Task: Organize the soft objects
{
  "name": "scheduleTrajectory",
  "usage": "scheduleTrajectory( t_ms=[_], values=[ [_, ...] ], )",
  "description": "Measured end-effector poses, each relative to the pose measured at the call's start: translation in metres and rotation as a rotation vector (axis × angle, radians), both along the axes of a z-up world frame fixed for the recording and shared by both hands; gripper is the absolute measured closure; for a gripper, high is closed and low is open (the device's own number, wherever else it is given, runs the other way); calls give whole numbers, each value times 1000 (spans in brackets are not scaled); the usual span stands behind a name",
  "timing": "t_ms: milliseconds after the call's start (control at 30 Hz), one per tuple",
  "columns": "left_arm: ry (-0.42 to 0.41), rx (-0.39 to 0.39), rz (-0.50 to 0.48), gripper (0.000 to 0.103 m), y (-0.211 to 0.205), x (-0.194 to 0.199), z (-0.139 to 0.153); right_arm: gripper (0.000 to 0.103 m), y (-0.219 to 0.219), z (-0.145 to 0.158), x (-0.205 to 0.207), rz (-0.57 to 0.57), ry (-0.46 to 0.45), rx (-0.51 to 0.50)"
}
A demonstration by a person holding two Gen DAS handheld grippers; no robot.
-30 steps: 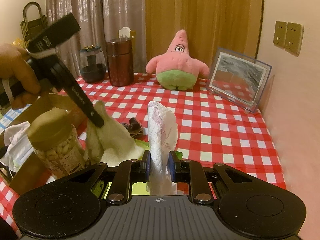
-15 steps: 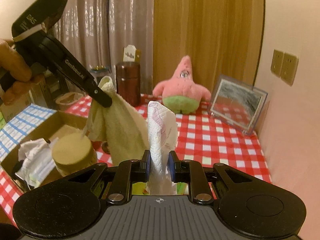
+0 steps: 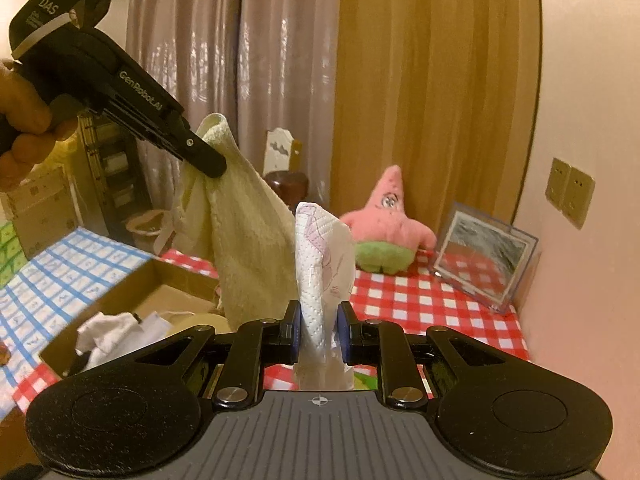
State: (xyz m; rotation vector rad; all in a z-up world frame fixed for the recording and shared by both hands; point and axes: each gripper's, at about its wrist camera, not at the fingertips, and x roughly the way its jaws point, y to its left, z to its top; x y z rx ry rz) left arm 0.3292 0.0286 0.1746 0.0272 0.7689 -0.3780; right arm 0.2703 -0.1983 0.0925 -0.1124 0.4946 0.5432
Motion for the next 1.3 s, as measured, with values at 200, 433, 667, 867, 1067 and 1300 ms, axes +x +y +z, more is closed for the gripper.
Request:
scheduleTrajectory(
  t_ms=[200,433,667,867,1067,1300],
  values=[
    [-31,8,51,93,33,-28,21,84,24,13,-12,38,10,37],
    [-39,60,117,93,81,-59,30,84,69,17,-18,105,41,85],
    [-17,104,171,93,130,-83,15,84,122,13,-21,159,97,136],
    [20,131,200,93,162,-88,-12,84,163,-2,-18,199,158,161],
    [40,138,223,93,184,-78,-43,84,195,-23,-9,211,197,154],
    [66,160,227,93,195,-55,-91,84,215,-54,6,175,267,169]
  ],
)
